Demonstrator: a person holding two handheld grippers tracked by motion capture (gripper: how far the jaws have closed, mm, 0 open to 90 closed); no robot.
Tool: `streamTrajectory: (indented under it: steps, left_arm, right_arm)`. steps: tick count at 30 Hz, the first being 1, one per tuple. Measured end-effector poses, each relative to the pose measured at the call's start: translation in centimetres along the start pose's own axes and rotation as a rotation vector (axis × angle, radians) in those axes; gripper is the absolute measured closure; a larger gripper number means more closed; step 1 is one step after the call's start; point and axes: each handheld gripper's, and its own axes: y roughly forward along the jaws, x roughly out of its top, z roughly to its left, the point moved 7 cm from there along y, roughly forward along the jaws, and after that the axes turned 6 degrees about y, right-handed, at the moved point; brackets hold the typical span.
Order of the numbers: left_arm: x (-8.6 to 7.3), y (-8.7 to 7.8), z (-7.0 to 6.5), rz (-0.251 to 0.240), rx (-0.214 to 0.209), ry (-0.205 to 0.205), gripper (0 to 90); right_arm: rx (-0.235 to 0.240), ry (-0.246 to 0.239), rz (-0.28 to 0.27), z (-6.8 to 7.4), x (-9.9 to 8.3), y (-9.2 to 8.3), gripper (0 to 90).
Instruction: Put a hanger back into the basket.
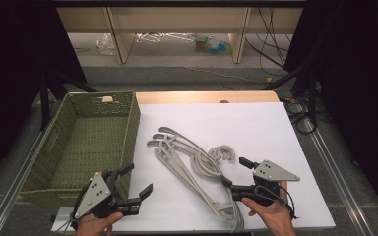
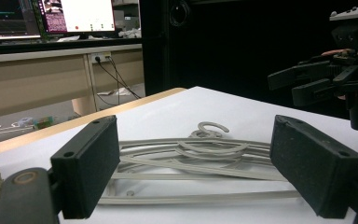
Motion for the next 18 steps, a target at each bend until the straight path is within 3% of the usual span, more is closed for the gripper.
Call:
streamTrajectory:
  steps: [14,17,18]
  left_arm:
    - [-0.1,0.1,-0.1,0.002,-0.002,-0.008,15.7]
    - [-0.1,0.1,-0.1,0.002,-0.001,-0.016,15.7]
    - [-0.1,0.1,-0.1,0.002,0.000,-0.016,15.7]
  right_arm:
    - [-0.002,0.005,0.046,-0.3,-0.3,0.5,16.3]
    - [-0.017,-0.004,0.078,-0.7,-0.4,0.6,16.2]
    - [-0.028,-0.008,0.123,-1.1,-0.5,0.9,16.3]
